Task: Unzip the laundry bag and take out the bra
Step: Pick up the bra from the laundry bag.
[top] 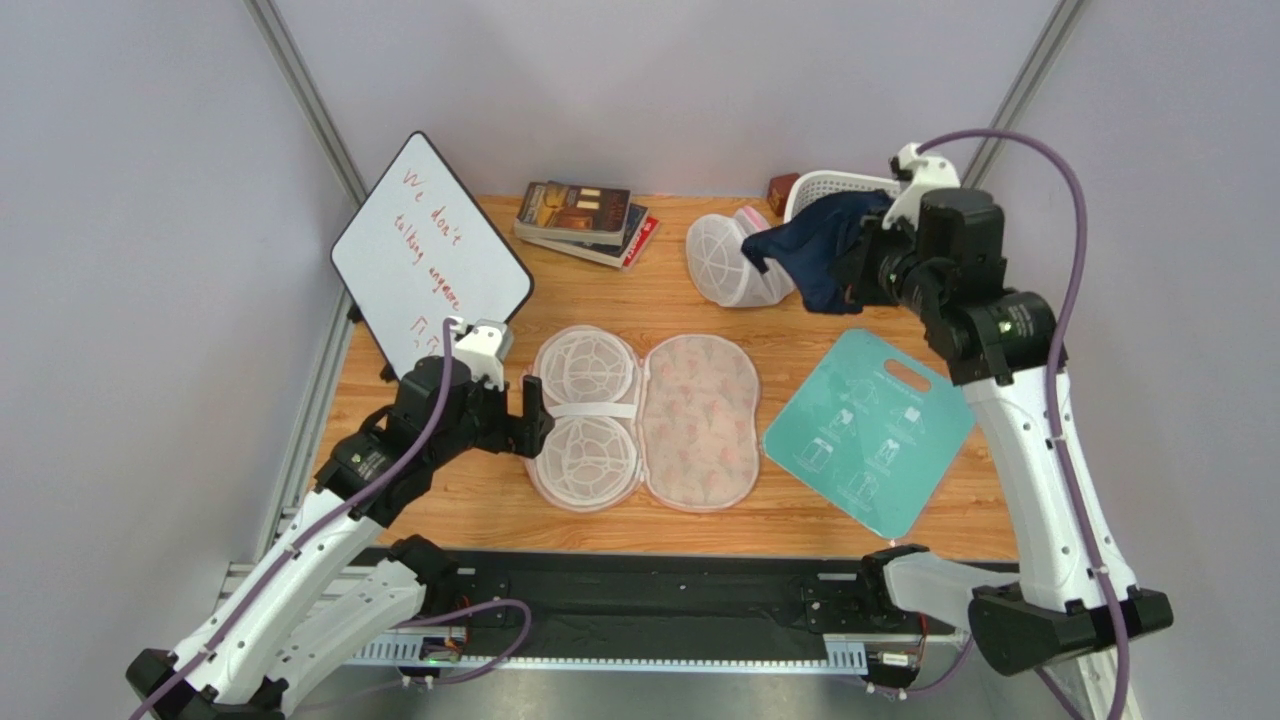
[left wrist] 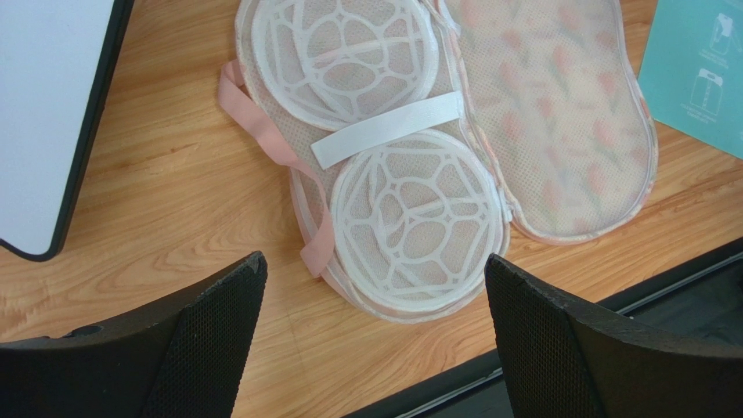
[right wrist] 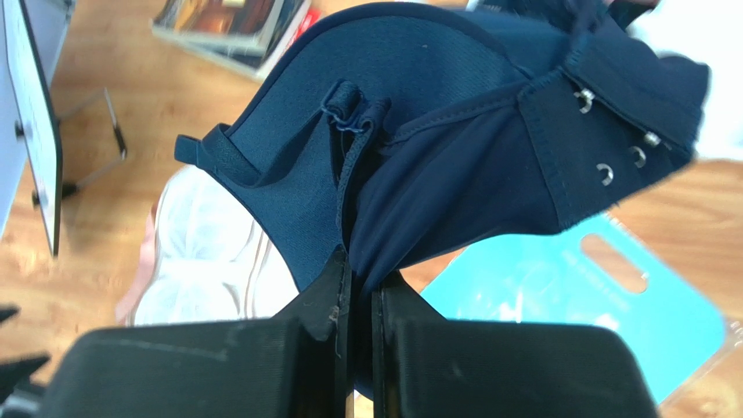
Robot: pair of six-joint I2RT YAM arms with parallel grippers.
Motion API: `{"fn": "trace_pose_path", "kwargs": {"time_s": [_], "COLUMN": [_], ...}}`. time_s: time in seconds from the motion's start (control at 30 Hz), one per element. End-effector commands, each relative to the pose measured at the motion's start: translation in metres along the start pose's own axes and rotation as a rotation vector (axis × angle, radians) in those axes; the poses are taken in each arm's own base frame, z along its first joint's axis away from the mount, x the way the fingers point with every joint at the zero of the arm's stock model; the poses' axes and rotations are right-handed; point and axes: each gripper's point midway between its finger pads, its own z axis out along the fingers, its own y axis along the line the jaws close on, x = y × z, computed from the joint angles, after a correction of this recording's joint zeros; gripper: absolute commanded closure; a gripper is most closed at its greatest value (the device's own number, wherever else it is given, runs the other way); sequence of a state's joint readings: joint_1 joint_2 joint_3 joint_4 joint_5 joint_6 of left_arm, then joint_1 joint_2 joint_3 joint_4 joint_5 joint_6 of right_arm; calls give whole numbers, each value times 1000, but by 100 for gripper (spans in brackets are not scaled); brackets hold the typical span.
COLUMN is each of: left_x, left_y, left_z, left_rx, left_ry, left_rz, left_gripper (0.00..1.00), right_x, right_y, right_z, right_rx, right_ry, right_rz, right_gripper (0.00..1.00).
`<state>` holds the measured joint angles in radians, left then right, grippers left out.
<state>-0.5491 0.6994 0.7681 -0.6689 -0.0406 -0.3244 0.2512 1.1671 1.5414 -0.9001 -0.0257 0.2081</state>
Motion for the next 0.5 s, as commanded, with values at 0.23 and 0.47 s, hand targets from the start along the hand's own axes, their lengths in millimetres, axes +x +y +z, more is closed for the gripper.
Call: {"fn": "trace_pose_path", "kwargs": {"time_s": [0.23,0.47], "left_x": [-13,-11], "left_y": [8,11], "left_z": [-5,-3], "left_rx": [-35,-52], "left_ry": [-44,-30], "left_rz": [42,42], "left_gripper": [0,0], "right_x": [-82,-97], "right_y": [-79,-128], "right_z": [73,133], "right_rx": [134,245], "right_ry": [-34,-24], "right_rz": [-20,-11], "right_gripper": [100,100]}}
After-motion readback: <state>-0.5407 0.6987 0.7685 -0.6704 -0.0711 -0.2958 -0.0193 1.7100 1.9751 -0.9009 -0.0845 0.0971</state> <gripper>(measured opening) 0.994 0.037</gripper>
